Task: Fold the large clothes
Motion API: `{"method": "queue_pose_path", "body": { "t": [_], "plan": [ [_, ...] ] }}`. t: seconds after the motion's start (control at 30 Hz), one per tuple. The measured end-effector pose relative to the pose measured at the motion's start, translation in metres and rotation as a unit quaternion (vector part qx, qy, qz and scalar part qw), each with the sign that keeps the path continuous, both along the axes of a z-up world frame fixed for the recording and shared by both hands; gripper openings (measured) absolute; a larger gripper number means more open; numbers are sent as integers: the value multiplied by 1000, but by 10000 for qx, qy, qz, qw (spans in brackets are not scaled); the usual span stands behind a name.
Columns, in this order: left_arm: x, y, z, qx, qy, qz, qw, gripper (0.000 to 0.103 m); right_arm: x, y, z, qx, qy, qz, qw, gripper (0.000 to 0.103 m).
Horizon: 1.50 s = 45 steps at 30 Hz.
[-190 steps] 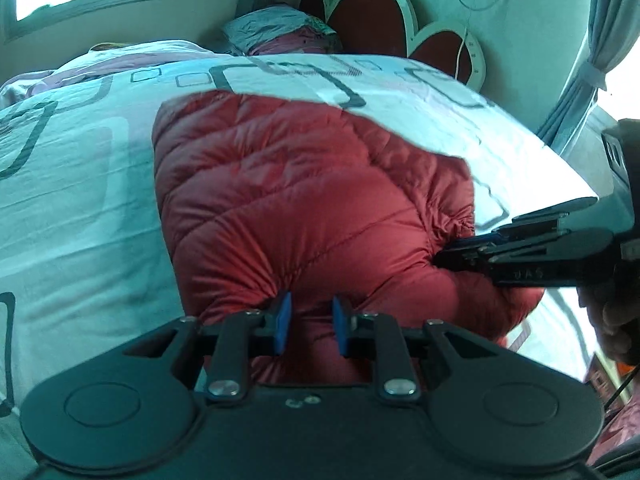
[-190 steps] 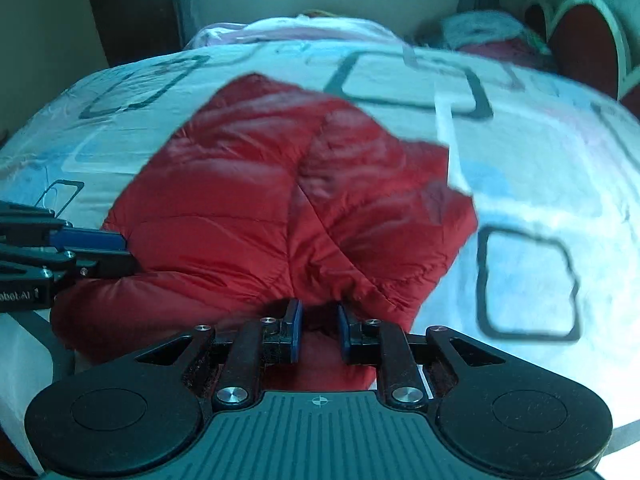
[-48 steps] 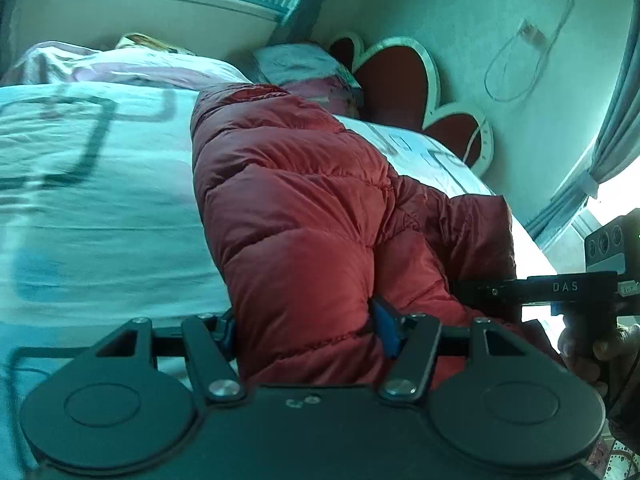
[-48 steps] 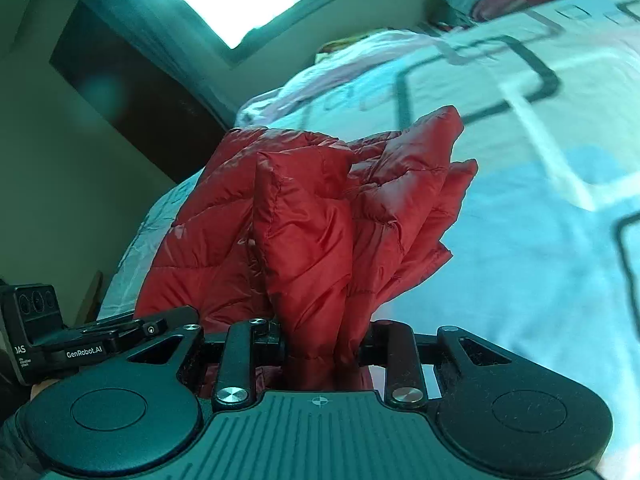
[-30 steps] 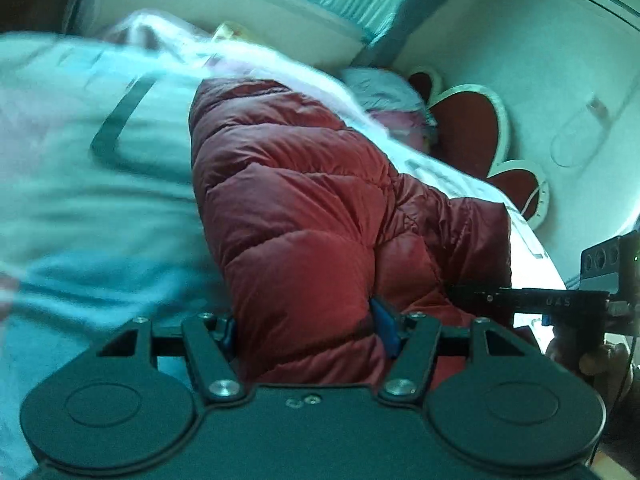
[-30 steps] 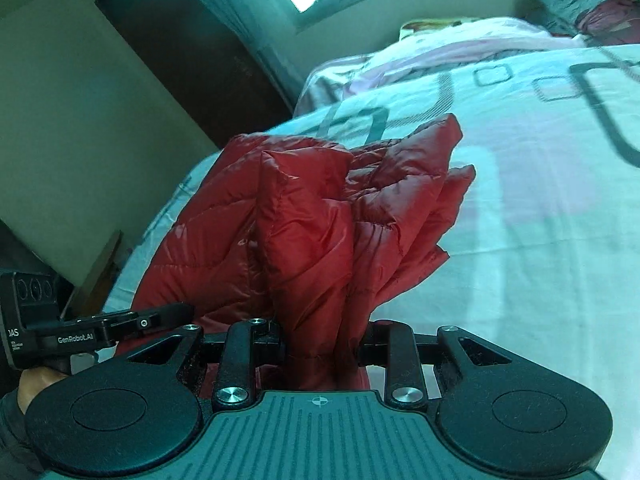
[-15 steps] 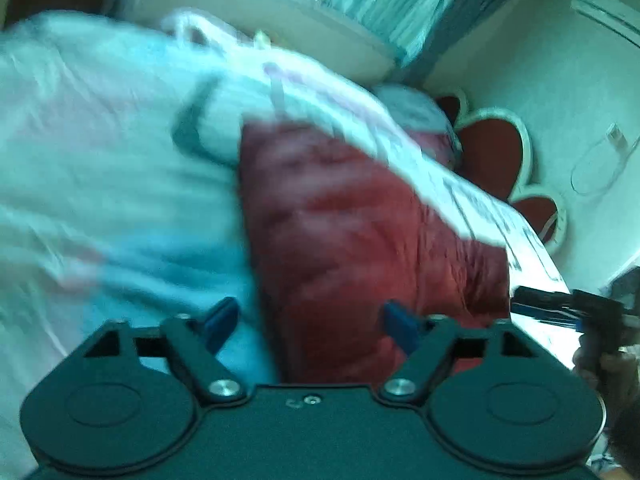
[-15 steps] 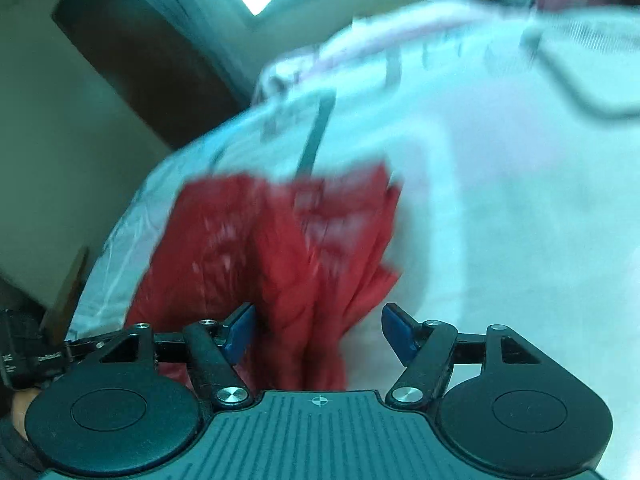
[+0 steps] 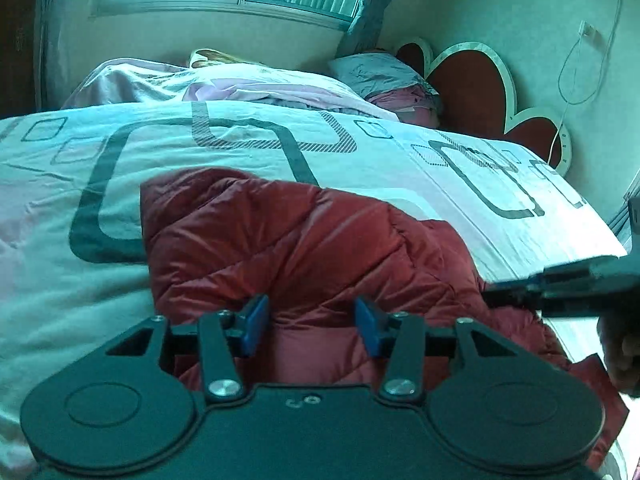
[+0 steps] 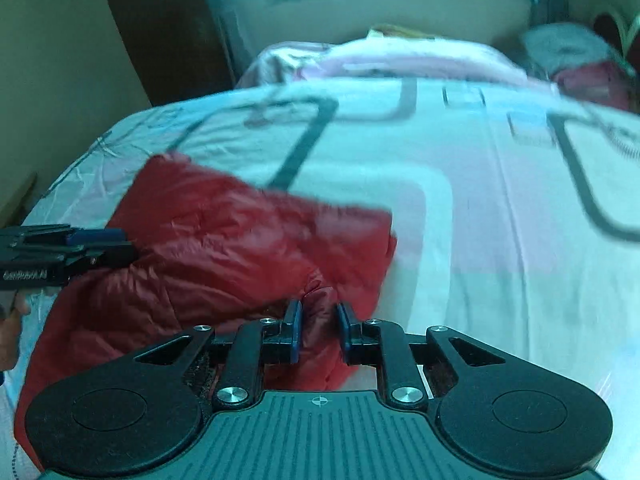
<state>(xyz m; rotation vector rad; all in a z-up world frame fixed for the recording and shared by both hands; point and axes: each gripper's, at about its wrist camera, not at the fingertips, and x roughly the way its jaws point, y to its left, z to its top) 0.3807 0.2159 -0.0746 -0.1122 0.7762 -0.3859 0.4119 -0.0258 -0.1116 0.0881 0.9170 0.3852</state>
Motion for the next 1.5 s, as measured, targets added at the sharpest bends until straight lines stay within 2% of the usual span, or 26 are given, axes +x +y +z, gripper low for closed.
{"method": "queue_pose_path", "body": {
  "t": [0.17,0.3,0.33,0.47,0.63,0.7,0.83,0.93,1.0,1.2,1.33,1.5],
  "plan": [
    [0,7,-6,37,12,38,10000,45,0,-5,-11,215,122,-232,9994,19],
    [-1,14,3,20,40,109,9999,42,0,-7,-1,253,184,-251,9992,19],
    [-4,15,8,46,-21,128,9999,42,-4,-11,11,270,81,-311,9991,19],
    [-46,20,35,-3,-343,185,9992,42,-31,-23,55,568,-500,-183,9970,19],
    [-99,2,44,64,-497,67,9987,42,-68,-18,72,547,-602,365,9960,19],
    [-114,-8,46,21,-507,1,9987,42,-84,-16,72,665,-580,472,9950,19],
    [-138,-32,43,421,-497,-195,9977,42,-116,-16,68,865,-491,569,9934,19],
    [-152,-45,28,992,-531,-348,9930,42,-132,-13,56,934,-309,672,9929,19],
    [-159,-48,18,1202,-523,-378,9907,42,-136,-8,42,750,-191,744,9942,19],
    [-162,-35,0,1024,-402,-192,9937,44,-130,6,8,378,125,796,9960,18],
    [-162,-36,-10,1178,-509,-213,9915,44,-123,12,-4,271,168,842,9959,18],
    [-166,-33,-1,1012,-560,-185,9931,43,-127,10,6,234,91,838,9962,19]
  ]
}}
